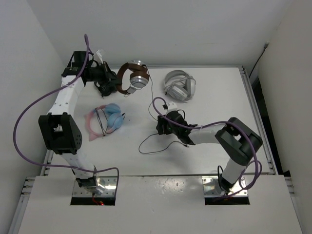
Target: Wrap the headphones
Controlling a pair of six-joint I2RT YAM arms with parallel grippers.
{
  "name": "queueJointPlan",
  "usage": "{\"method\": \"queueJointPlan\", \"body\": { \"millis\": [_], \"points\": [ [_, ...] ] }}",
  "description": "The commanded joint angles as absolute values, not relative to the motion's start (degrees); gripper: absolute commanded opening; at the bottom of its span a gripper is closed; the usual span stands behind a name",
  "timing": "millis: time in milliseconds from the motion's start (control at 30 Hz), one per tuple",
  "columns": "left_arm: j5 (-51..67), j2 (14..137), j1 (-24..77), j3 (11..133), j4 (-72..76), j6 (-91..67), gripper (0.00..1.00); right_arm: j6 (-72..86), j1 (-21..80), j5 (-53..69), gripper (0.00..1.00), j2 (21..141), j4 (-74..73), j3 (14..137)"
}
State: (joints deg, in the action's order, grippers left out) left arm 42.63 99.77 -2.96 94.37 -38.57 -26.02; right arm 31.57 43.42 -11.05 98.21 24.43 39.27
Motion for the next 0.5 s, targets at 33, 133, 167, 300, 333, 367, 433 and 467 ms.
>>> {"method": "queueJointPlan", "body": {
  "millis": [33,133,167,300,333,367,433,467],
  "points": [
    [46.32,95.9,-1.5,98.09,-38.67,-25.23,0.0,33.3,43.24,-10.9,0.59,100.89,27.51,43.24],
    [46.32,95.27,-0.88,99.4,-40.16,-24.0,0.0,33.31,42.19,-11.51,0.59,101.78,28.12,43.77],
    [46.84,94.75,-0.88,99.4,-40.17,-23.99,0.0,33.83,42.19,-11.51,0.59,102.65,28.12,44.55],
    [48.69,93.43,-0.88,100.02,-41.22,-23.47,0.0,33.84,40.96,-12.13,0.56,105.28,28.12,45.18],
    [48.69,92.91,-0.88,100.02,-41.22,-23.47,0.0,34.45,40.96,-12.13,0.55,105.29,28.12,45.7],
    [48.69,92.9,-0.88,100.02,-41.22,-23.47,0.0,34.45,40.96,-12.13,0.52,106.16,28.12,46.31],
    [49.31,92.29,-0.88,100.02,-41.22,-23.47,0.0,35.07,40.43,-12.66,0.39,106.95,28.12,46.32],
    [49.31,92.29,-1.49,100.02,-41.22,-24.08,0.0,35.07,40.43,-13.18,0.32,107.48,28.12,46.32]
  ]
}}
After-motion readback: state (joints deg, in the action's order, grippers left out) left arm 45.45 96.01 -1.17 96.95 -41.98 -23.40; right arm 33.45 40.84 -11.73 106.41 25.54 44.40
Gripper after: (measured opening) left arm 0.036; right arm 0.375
